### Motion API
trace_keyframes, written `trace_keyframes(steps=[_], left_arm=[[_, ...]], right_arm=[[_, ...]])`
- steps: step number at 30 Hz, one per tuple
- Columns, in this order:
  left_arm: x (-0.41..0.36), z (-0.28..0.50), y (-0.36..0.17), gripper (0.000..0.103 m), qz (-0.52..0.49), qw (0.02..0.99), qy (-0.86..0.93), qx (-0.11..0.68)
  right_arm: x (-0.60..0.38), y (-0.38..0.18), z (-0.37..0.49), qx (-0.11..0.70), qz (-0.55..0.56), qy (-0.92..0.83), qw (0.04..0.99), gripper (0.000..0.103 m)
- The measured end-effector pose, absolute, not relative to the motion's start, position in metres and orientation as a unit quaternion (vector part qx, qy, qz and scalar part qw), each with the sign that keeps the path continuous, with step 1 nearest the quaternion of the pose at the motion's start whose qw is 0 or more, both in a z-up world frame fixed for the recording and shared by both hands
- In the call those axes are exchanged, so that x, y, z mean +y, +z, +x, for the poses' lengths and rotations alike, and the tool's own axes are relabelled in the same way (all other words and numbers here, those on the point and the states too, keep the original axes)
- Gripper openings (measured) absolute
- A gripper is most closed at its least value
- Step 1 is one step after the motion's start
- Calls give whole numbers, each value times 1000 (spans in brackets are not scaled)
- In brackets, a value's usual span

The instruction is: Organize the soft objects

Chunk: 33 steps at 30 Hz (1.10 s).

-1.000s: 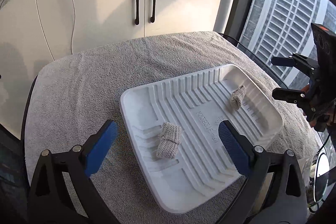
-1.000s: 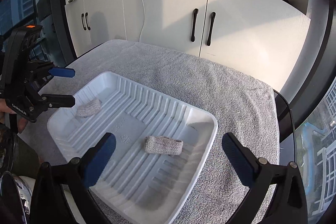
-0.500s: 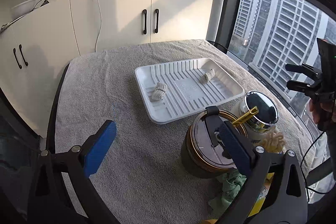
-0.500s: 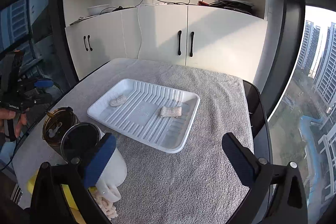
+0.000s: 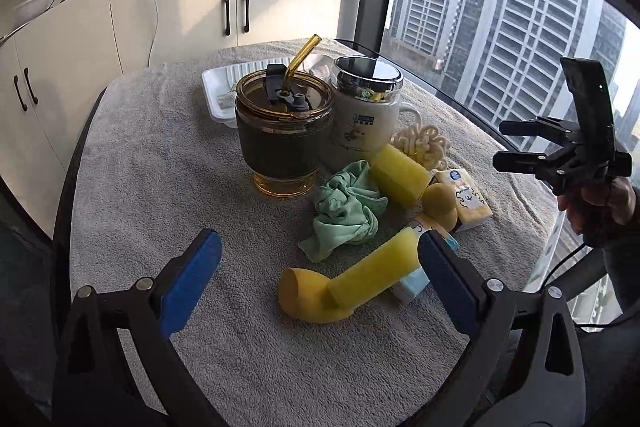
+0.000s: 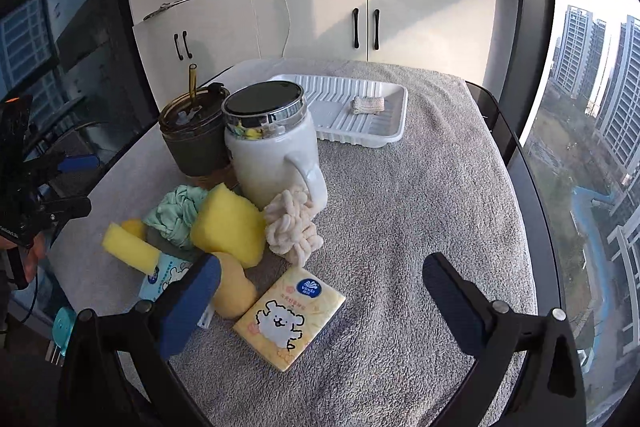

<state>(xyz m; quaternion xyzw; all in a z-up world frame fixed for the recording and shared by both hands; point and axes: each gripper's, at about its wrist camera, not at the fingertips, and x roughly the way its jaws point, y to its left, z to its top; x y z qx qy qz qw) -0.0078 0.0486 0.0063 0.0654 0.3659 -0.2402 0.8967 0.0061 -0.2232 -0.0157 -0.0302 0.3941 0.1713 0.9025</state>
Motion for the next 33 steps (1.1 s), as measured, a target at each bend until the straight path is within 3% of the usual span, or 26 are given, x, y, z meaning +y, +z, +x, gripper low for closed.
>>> trace_keyframes(steps=[14,21,24,29,33], left_arm=[[0,-24,-22,100,172,870,-322,331],[-3,-8,-32,98,163,861,-338,343],[0,-7,-34,88,159,859,-337,349],[1,-1,-45,38,173,854,-318,375],[-2,-3,-47,22,174,853,-323,372]], right_arm=[[-222,-45,-34,415,16,146,898,103],[-211,-57,-28,424,16,147,893,103],[-210,-60,-22,427,22,147,892,103],[-213,-66,-13,435,28,137,889,100],[-213,-67,-9,439,29,126,889,95]])
